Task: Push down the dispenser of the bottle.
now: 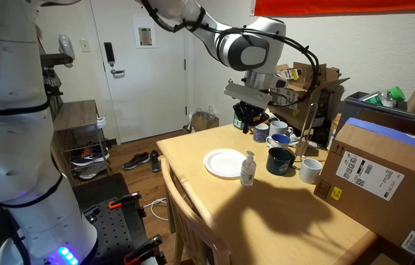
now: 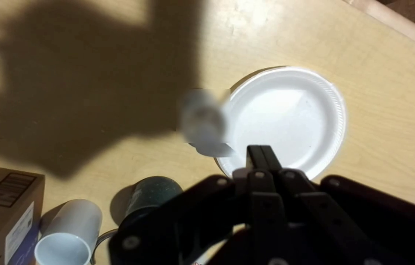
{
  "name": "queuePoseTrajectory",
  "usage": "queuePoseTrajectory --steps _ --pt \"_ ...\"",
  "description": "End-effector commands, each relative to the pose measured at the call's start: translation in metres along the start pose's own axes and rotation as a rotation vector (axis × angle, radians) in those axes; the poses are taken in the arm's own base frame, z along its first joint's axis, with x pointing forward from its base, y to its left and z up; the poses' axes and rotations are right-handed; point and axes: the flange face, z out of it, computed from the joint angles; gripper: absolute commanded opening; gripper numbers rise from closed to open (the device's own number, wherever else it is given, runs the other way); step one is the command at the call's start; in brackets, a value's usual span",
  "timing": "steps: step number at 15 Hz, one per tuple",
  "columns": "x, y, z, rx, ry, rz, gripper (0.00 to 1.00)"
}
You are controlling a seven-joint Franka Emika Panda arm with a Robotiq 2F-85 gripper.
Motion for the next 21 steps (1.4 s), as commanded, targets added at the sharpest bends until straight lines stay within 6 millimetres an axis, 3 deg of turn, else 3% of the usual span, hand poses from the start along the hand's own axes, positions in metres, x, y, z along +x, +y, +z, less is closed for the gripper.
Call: queuePoseTrajectory --steps 1,15,21 --pt "0.000 0.000 -0.001 0.000 -0.001 0.000 0.01" --pt "0.000 0.000 -0.001 0.001 -0.001 0.000 0.00" --pt "0.011 0.009 0.021 -0.013 -0.042 0.007 0.00"
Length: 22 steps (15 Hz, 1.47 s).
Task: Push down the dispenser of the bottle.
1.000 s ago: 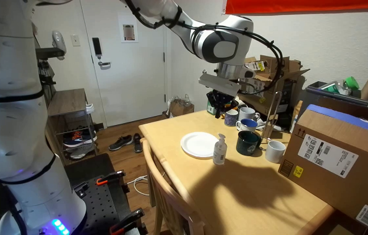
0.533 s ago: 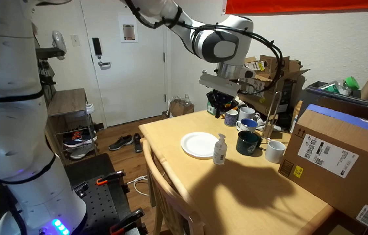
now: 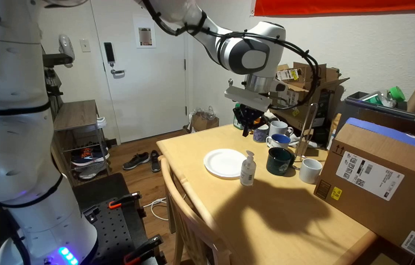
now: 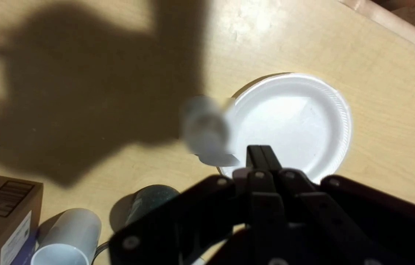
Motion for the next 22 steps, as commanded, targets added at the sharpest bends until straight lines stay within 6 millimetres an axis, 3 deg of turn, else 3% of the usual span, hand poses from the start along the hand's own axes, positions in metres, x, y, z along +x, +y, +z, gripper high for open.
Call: queuePoseTrajectory --steps 1,11,22 --pt "0.013 0.008 0.013 -0.007 -0.025 0.008 0.00" --pt "0.034 0.011 0.054 0.021 -0.052 -0.018 0.00" --pt "0.029 0.018 0.074 0.037 -0.062 -0.013 0.00"
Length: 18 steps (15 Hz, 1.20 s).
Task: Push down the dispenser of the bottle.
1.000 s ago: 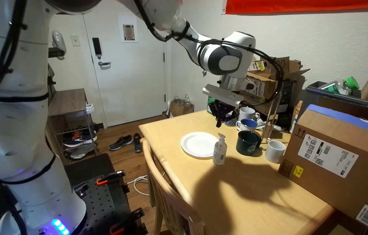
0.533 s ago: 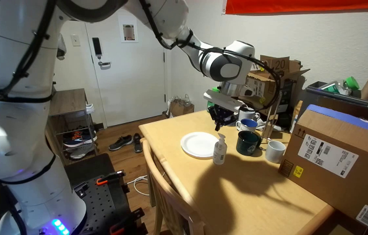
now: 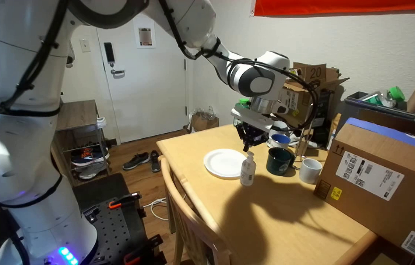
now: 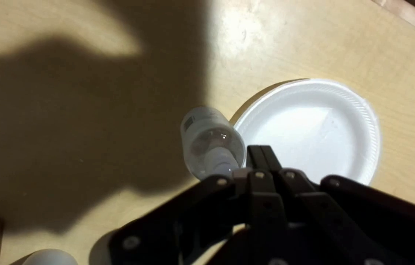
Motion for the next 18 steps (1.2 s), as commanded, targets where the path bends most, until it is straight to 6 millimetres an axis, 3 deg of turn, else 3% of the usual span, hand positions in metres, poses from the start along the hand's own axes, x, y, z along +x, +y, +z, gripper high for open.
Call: queuePoseTrajectory --steps 1,18 --pt "0.004 0.000 0.001 -0.004 0.008 -0.014 0.00" --pt "0.019 0.004 0.001 0.000 0.013 -0.040 0.00"
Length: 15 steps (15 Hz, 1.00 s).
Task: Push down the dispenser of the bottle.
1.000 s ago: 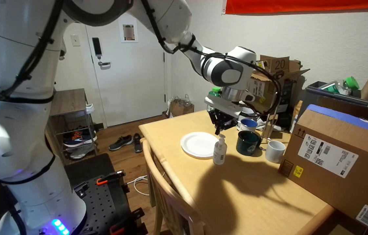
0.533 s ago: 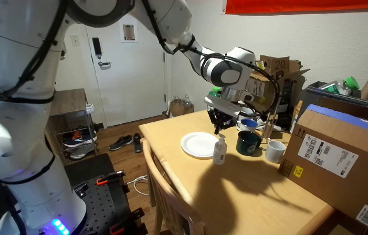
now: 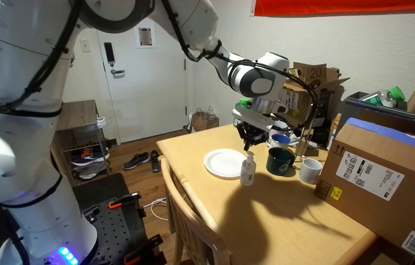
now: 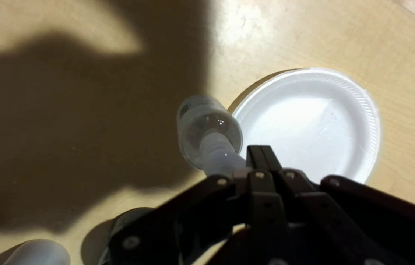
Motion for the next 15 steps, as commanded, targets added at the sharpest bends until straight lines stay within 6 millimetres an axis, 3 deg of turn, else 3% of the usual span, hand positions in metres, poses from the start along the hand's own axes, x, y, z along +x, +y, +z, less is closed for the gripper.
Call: queuePoseTrajectory --steps 1,15 --pt "0.008 0.008 -0.003 -0.001 0.006 -0.024 0.00" --pt "0.019 0.018 0.017 0.024 0.006 -0.040 0.00"
